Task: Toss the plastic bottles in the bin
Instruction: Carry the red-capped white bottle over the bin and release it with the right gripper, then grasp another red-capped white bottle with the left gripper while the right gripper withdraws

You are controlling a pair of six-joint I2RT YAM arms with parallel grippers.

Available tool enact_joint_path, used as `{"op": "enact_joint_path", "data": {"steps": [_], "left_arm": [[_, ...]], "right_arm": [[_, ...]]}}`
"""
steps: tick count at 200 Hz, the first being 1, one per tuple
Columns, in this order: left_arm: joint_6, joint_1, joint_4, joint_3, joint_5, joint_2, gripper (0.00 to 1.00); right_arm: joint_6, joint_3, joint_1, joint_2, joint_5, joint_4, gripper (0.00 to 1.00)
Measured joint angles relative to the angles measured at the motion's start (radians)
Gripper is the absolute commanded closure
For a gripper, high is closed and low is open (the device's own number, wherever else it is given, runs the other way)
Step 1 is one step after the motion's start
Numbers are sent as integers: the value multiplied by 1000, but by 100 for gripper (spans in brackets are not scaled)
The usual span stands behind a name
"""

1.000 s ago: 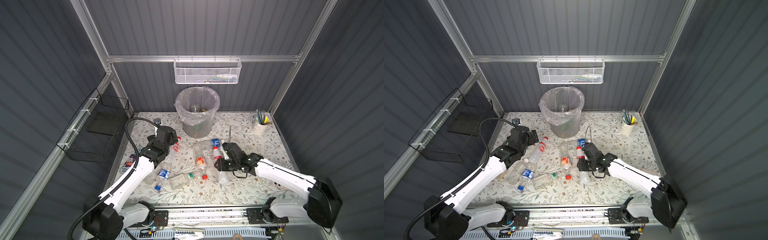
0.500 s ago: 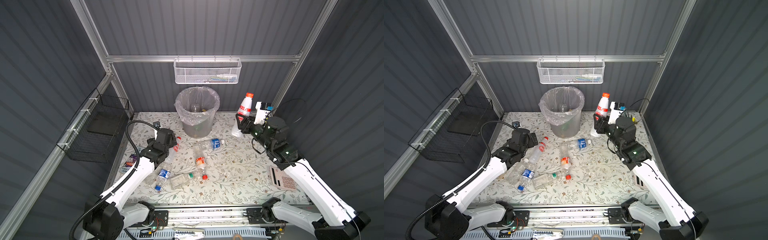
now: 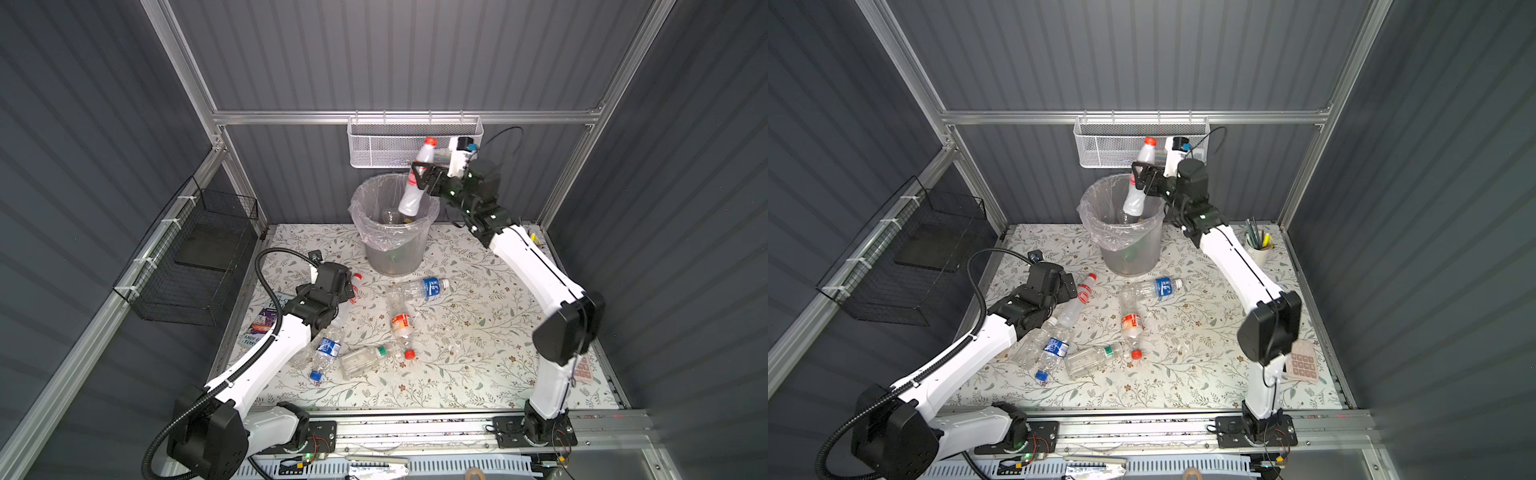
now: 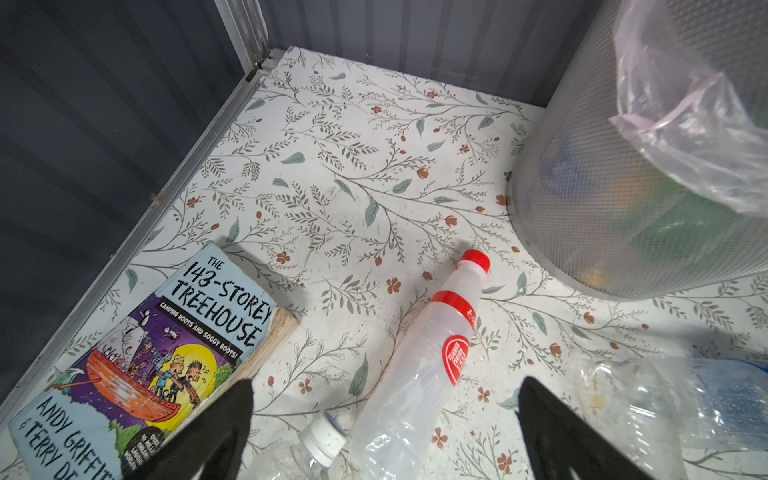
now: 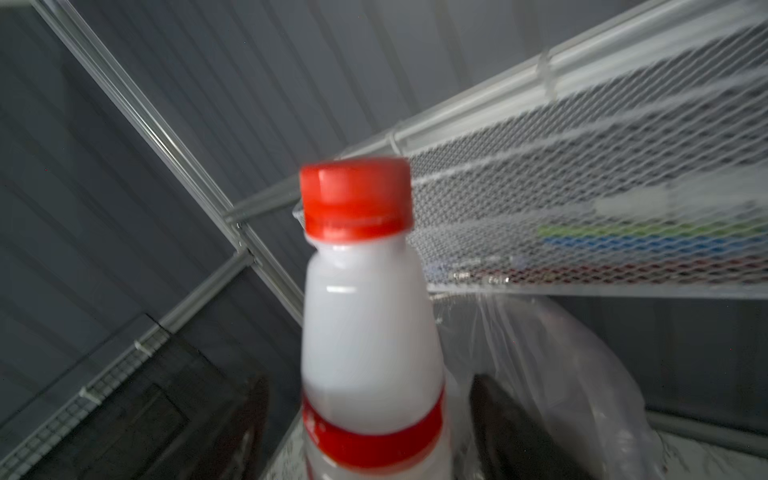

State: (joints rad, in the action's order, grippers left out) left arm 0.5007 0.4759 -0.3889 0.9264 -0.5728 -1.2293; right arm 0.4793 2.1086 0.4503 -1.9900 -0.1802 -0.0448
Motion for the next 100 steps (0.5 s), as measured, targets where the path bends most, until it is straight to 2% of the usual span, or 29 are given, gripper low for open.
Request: {"op": "enact_joint_path", "data": {"steps": [19,35,63,100], "left_arm": [[5,0,-31,1,-1,-37,1],[9,0,-60,2,-3,-61,1],[10,0,-81,2,-12,-55,1],[10,0,-106,5,-19,-55,1]], "right_arm": [[-33,179,2,-114,-2,-174,1],[-62,183,2,-95,29,-265,1],[-97,-25,-9,113,103,-272,1],[-102,-349,-66,426,164,-159,1]]}}
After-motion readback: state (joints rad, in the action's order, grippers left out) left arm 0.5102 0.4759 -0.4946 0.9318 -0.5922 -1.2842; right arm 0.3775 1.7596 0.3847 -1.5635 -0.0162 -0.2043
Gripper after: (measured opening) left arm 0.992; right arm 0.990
